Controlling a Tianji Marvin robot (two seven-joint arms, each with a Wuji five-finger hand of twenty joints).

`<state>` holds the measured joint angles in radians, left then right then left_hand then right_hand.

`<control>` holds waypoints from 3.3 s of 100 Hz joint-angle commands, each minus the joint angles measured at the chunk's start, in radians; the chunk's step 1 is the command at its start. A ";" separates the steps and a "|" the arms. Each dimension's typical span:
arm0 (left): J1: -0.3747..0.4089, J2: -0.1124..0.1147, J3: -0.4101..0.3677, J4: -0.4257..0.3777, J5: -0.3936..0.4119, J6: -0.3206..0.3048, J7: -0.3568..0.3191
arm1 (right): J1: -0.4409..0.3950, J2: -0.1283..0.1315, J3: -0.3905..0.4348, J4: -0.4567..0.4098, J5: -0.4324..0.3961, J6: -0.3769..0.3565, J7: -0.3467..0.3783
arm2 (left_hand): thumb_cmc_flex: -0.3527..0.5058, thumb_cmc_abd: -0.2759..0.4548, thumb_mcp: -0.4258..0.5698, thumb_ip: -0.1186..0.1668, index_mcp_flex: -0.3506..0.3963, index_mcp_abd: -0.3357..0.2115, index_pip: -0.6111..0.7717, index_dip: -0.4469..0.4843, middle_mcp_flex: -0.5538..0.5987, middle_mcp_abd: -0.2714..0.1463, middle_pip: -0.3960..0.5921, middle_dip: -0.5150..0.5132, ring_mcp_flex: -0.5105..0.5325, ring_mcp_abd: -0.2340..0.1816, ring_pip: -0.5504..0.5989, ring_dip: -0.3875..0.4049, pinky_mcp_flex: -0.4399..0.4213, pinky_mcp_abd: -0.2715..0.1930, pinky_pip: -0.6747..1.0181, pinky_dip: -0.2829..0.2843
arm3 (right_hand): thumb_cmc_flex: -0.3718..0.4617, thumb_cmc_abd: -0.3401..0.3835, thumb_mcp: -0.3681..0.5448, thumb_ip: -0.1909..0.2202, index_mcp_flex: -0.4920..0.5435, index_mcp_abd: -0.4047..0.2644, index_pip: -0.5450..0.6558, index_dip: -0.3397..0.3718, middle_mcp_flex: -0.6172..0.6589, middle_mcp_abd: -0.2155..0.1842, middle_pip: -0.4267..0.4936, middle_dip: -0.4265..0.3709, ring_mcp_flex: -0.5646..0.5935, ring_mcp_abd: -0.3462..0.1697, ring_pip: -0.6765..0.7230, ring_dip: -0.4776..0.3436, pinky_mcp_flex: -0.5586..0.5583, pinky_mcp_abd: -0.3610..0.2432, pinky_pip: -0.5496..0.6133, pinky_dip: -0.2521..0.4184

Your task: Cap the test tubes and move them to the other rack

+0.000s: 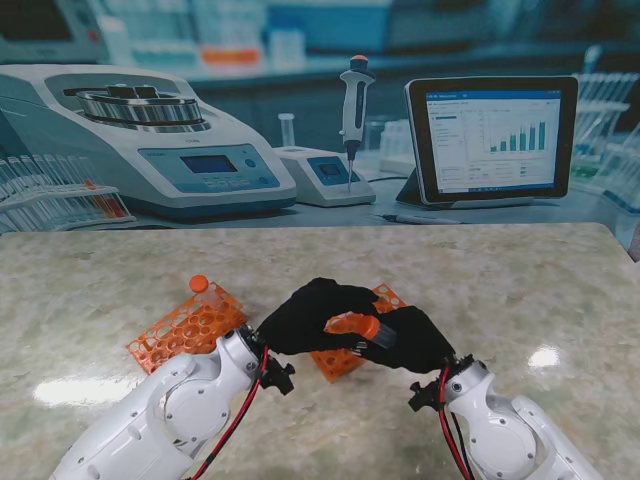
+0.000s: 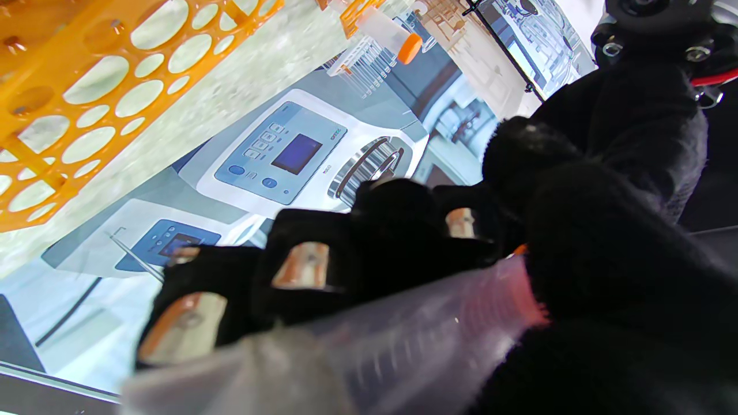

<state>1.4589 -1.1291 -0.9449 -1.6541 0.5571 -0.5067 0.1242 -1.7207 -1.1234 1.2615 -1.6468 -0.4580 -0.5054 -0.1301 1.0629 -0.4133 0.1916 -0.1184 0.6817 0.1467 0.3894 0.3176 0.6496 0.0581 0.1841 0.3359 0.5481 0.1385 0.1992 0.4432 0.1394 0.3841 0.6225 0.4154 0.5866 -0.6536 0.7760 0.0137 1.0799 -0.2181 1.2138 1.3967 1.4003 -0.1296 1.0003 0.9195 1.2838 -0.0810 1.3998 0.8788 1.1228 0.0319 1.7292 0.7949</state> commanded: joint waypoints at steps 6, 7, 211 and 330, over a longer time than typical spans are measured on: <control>0.002 -0.002 0.007 0.008 0.005 0.007 -0.003 | -0.004 -0.006 -0.006 -0.014 0.002 -0.003 0.004 | 0.228 0.088 0.404 0.067 0.043 -0.335 0.082 -0.004 -0.020 -0.039 -0.022 -0.028 -0.033 -0.021 -0.023 -0.017 -0.022 0.007 -0.018 -0.022 | 0.048 0.013 -0.004 -0.020 0.017 -0.044 0.056 0.022 0.040 -0.003 -0.001 0.016 0.038 -0.087 0.208 0.070 0.077 -0.081 0.275 0.034; 0.002 -0.002 0.007 0.008 0.005 0.007 -0.003 | -0.004 -0.006 -0.006 -0.014 0.002 -0.003 0.004 | 0.228 0.088 0.407 0.067 0.041 -0.334 0.081 -0.004 -0.020 -0.039 -0.022 -0.028 -0.034 -0.021 -0.024 -0.017 -0.023 0.007 -0.019 -0.022 | 0.047 0.014 -0.004 -0.021 0.017 -0.044 0.056 0.022 0.040 -0.003 -0.001 0.016 0.038 -0.087 0.208 0.070 0.077 -0.081 0.275 0.034; 0.037 0.002 -0.056 -0.047 0.019 0.033 -0.003 | -0.006 -0.002 -0.001 -0.018 0.007 0.004 0.025 | -0.206 0.056 0.109 0.075 -0.168 -0.017 0.051 0.178 -0.203 0.017 -0.056 -0.002 -0.152 -0.019 -0.049 -0.013 -0.082 -0.010 -0.128 0.015 | 0.046 0.015 -0.007 -0.022 0.018 -0.046 0.054 0.024 0.040 -0.004 -0.003 0.017 0.038 -0.086 0.208 0.071 0.077 -0.079 0.275 0.033; 0.059 -0.001 -0.058 -0.039 0.063 0.006 0.044 | -0.007 -0.002 0.001 -0.016 0.000 0.003 0.019 | -0.231 0.093 0.074 0.071 -0.197 0.017 -0.016 0.132 -0.245 0.029 -0.063 0.001 -0.161 -0.019 -0.043 0.000 -0.093 -0.011 -0.125 0.015 | 0.048 0.013 -0.007 -0.022 0.019 -0.046 0.054 0.023 0.040 -0.004 -0.003 0.017 0.038 -0.084 0.208 0.072 0.077 -0.080 0.275 0.032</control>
<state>1.5080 -1.1308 -1.0040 -1.6822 0.6146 -0.4965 0.1646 -1.7234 -1.1218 1.2667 -1.6591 -0.4574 -0.5048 -0.1111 0.8140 -0.3287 0.2851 -0.0471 0.5023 0.1419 0.4009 0.4638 0.4469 0.0830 0.1340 0.3247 0.4156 0.1385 0.1586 0.4318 0.0652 0.3829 0.5258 0.4154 0.5866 -0.6532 0.7755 0.0134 1.0795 -0.2180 1.2140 1.3966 1.4003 -0.1296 1.0001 0.9201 1.2836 -0.0809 1.4093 0.8790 1.1231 0.0323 1.7319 0.7961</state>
